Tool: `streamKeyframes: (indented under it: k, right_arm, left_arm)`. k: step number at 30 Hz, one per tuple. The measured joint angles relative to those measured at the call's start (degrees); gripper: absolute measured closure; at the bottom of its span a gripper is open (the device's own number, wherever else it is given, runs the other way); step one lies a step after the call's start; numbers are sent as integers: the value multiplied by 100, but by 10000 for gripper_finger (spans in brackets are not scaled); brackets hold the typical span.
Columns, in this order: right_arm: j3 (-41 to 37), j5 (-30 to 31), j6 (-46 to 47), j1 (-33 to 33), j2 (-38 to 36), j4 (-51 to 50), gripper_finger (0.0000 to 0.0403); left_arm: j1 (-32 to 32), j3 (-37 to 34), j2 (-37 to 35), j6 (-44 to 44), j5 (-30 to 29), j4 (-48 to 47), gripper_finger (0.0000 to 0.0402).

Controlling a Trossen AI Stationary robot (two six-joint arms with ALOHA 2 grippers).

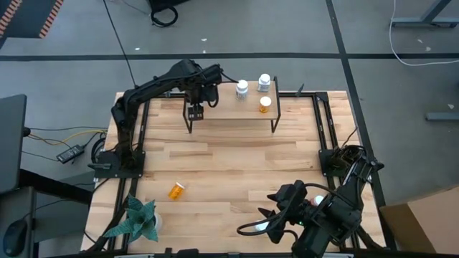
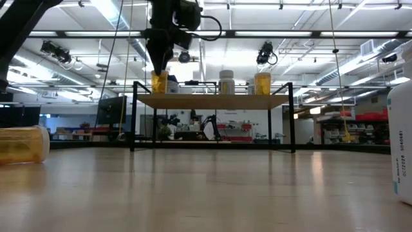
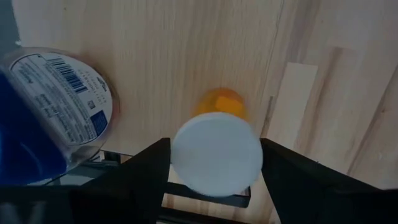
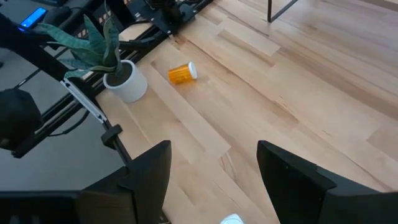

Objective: Pick and place medicine bottles onto shelf by color
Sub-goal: Put the bottom orange pill bottle on the shelf

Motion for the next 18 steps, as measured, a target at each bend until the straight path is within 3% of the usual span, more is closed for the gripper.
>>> streamKeyframes:
  k: [18]
  right_arm:
    - [0,1,-72,0,0,0,157]
  left_arm:
    - [15,0,7,-94,-428,-2,154]
